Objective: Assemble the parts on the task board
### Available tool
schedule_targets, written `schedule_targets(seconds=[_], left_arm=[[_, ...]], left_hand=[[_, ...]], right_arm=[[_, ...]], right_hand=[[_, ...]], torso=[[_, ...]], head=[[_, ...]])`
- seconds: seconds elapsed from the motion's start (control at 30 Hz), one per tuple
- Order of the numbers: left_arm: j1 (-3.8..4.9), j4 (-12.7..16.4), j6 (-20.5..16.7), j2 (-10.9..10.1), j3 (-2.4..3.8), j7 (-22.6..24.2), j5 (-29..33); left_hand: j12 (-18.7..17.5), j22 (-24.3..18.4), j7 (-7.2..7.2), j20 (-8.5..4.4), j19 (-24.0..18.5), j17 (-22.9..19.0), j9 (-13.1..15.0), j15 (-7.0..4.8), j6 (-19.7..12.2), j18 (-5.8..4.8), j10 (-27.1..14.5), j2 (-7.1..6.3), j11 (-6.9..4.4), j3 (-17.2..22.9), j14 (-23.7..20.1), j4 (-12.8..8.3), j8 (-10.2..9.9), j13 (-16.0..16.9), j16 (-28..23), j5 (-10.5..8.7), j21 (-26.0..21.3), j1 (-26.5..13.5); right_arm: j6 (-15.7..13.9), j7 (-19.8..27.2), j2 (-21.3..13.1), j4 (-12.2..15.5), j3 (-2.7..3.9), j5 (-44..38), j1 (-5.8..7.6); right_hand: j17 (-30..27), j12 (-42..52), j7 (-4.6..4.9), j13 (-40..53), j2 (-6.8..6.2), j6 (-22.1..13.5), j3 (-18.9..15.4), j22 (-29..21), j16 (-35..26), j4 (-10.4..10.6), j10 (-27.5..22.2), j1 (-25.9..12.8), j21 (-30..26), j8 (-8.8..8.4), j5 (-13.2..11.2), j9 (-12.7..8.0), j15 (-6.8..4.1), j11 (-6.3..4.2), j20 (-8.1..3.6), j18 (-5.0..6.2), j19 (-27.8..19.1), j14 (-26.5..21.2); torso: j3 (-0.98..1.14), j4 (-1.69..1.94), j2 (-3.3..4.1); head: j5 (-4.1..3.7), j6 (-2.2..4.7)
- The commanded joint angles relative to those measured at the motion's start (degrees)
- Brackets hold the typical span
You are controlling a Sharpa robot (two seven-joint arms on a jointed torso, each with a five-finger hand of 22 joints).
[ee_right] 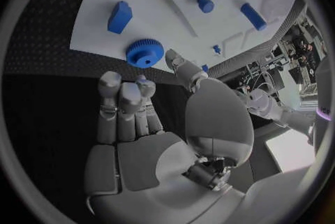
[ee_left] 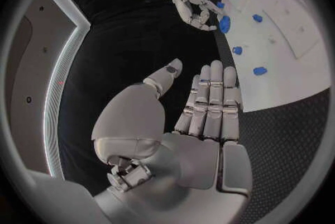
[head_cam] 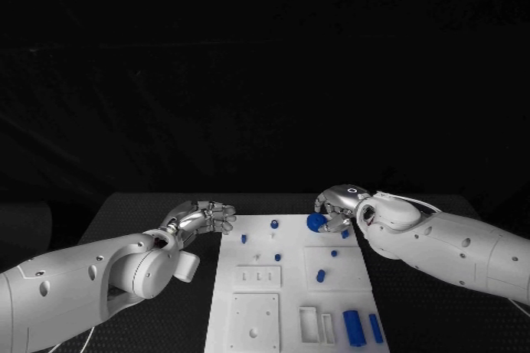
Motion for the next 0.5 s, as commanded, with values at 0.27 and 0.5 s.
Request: schedule_targets(seconds=[0.27,0.5], left_arm=[[0.06,0.3,1.1,0.2,0.05,0.6,-0.3],[0.06,0.6,1.1,0.2,0.05,0.6,-0.3]], left_hand=[[-0.3,1.3,0.15,-0.04,-0.3,0.1,0.0,0.1,0.1,0.97,0.2,0.06,0.04,0.3,-0.1,-0.2,-0.2,0.0,-0.1,0.11,0.3,-0.5],[-0.4,1.3,0.17,-0.04,-0.4,0.1,0.0,0.11,0.0,0.96,0.2,0.07,0.05,0.3,-0.1,-0.2,-0.2,-0.1,-0.1,0.12,0.3,-0.5]], right_arm=[[0.1,1.1,1.1,-2.0,-0.05,0.2,-0.57],[0.3,1.3,1.6,-3.2,-0.07,0.2,-0.62]], right_hand=[[0.8,1.3,-0.1,0.6,1.46,0.7,2.6,1.2,0.6,1.6,-0.6,0.5,0.9,0.17,-0.1,0.1,-0.08,-0.05,-0.29,2.92,0.0,0.5],[1.4,1.8,-0.14,0.7,2.5,0.6,5.3,1.1,0.6,3.3,-0.6,1.0,1.2,0.05,-0.1,0.0,-0.11,-0.09,-0.36,2.92,0.0,0.5]], torso=[[0.06,0.2,0.11],[0.07,0.18,0.05]], head=[[-0.12,-0.43],[-0.01,-0.63]])
